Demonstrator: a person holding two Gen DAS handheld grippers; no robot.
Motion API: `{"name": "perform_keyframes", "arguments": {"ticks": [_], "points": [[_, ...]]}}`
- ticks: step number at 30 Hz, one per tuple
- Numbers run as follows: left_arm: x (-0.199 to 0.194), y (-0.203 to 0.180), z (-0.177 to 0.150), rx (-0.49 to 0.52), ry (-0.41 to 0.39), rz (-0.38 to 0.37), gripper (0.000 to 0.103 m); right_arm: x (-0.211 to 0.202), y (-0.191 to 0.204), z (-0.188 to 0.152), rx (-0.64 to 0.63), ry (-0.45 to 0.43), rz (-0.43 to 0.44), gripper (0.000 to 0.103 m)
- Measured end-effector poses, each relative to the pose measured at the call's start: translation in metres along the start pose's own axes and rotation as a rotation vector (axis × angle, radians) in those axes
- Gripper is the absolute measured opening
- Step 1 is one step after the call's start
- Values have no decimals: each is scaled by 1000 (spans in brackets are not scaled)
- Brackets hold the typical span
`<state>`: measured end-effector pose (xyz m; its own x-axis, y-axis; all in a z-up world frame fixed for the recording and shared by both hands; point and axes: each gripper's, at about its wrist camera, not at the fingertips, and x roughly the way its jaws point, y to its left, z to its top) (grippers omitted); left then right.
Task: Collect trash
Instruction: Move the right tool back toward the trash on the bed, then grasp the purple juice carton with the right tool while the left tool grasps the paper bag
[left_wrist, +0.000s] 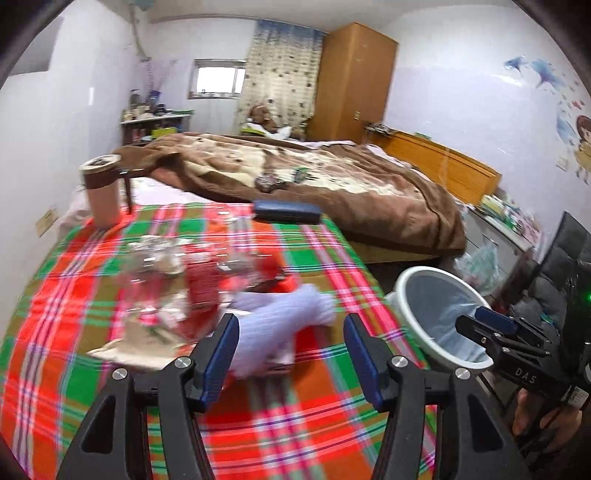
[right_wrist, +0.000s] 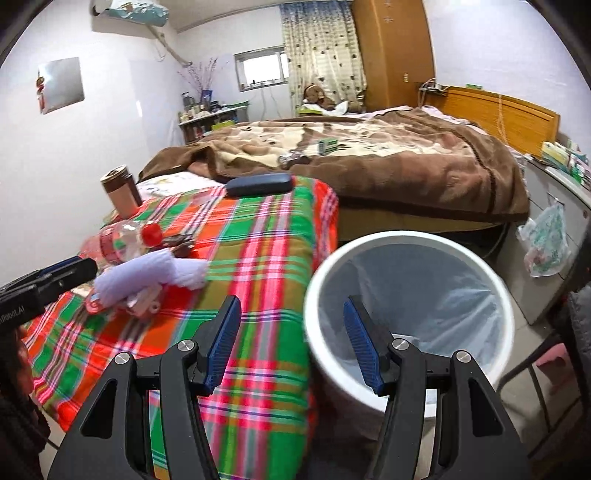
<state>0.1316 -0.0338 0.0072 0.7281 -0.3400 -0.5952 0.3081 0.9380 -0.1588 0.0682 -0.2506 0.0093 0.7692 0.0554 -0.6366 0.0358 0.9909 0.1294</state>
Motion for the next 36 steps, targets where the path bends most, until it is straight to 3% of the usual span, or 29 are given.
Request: {"name": "perform_keyframes", "arguments": {"ticks": [8, 11, 16, 27, 36], "points": [[-14, 54, -14, -59, 10, 82, 60, 8, 31, -3, -40, 25, 61, 59], [-12, 72, -20, -97, 24, 100, 69, 11, 42, -5, -56, 33, 78, 59], [-8, 106, -29, -177, 57, 126, 70, 22, 66, -4, -78, 49, 119, 59], [21, 130, -35, -263, 129, 83, 70, 52, 108, 5, -77, 98, 201, 59], [51, 140, -31, -388, 185, -25, 70, 75, 123, 17, 8, 147, 260, 59]]}}
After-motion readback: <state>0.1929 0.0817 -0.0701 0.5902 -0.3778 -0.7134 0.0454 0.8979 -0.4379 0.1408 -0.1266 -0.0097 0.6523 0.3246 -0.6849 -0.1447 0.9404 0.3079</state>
